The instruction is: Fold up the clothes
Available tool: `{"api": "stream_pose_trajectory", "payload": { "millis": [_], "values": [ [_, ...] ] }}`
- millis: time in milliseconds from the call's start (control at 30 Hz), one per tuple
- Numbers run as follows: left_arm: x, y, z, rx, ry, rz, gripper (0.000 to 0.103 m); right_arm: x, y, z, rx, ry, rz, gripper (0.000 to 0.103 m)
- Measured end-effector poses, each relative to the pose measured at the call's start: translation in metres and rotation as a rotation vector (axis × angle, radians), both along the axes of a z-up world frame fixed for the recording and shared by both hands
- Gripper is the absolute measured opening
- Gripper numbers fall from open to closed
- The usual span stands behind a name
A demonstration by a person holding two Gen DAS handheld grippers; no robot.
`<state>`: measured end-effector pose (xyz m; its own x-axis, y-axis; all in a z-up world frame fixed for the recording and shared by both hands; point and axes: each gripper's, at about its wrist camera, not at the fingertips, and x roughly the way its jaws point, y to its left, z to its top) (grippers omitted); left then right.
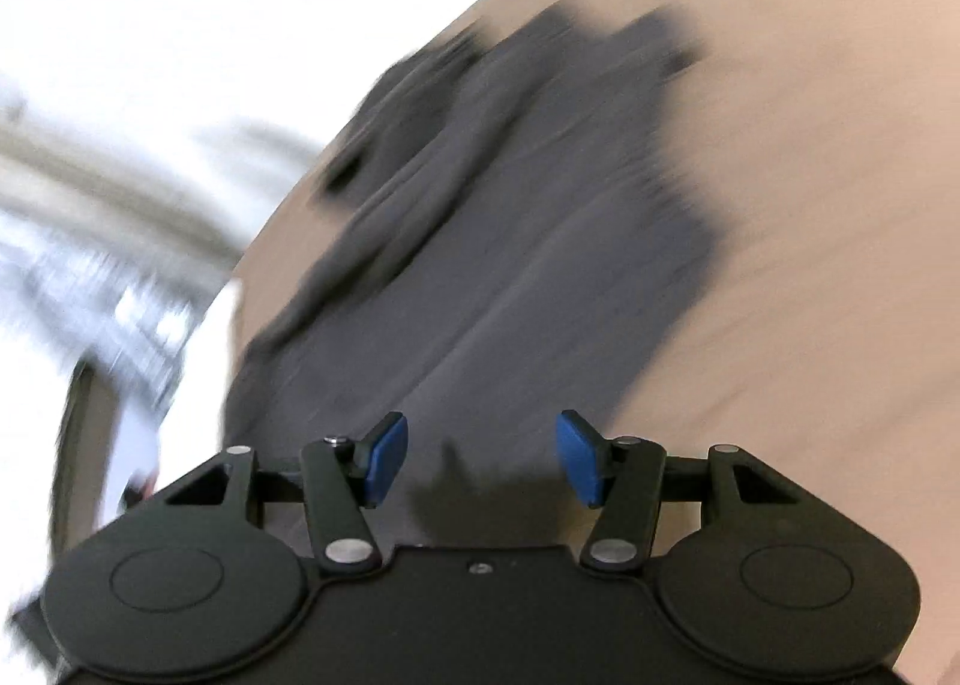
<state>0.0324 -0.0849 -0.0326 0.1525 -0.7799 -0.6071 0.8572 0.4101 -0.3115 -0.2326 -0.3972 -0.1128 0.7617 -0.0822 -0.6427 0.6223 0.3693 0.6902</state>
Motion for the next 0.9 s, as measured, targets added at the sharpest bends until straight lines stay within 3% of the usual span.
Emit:
{"api": "stream_pose_trajectory", "payload": {
  "millis": [100, 200, 267, 367, 400, 433, 533, 567, 633, 667, 700, 833, 900],
  "values": [
    [0.001, 0.003, 0.003, -0.034, 0.040, -0.015, 0.072, -0.014, -0.028, -0.020, -0.018, 0.001, -0.089, 0.063],
    [0.003, 0.002, -0.004, -0.039, 0.075, -0.041, 0.081, -0.028, -0.056, -0.039, -0.036, 0.003, -0.179, 0.074],
    [0.005, 0.001, -0.009, -0.039, 0.097, -0.061, 0.082, -0.029, -0.070, -0.053, -0.034, -0.015, -0.228, 0.076],
    [0.008, -0.010, -0.030, 0.053, 0.126, -0.085, 0.083, -0.004, -0.074, -0.060, -0.040, -0.066, -0.241, 0.076],
    [0.009, -0.015, -0.039, 0.089, 0.144, -0.087, 0.083, 0.005, -0.075, -0.062, -0.046, -0.080, -0.244, 0.062],
    [0.010, -0.020, -0.047, 0.123, 0.167, -0.082, 0.083, 0.012, -0.076, -0.060, -0.067, -0.075, -0.245, 0.021],
    [0.014, -0.031, -0.070, 0.184, 0.291, -0.042, 0.084, 0.014, -0.076, -0.037, -0.184, -0.073, -0.325, 0.020],
    [0.014, -0.032, -0.073, 0.187, 0.331, -0.034, 0.080, 0.011, -0.075, -0.026, -0.232, -0.088, -0.358, 0.019],
    [0.010, -0.032, -0.077, 0.186, 0.393, -0.031, 0.053, -0.001, -0.070, -0.001, -0.371, -0.076, -0.399, 0.009],
    [0.007, -0.031, -0.076, 0.183, 0.399, -0.039, 0.029, -0.012, -0.067, 0.010, -0.429, -0.060, -0.431, 0.009],
    [0.003, -0.029, -0.074, 0.180, 0.392, -0.053, 0.013, -0.025, -0.065, 0.021, -0.479, -0.045, -0.473, 0.001],
    [-0.009, -0.023, -0.049, 0.126, 0.318, -0.080, 0.011, -0.107, -0.061, 0.046, -0.553, -0.031, -0.633, 0.002],
    [-0.018, -0.023, -0.032, 0.142, 0.166, -0.058, 0.011, -0.142, -0.066, 0.044, -0.521, -0.011, -0.627, 0.002]
  ]
}}
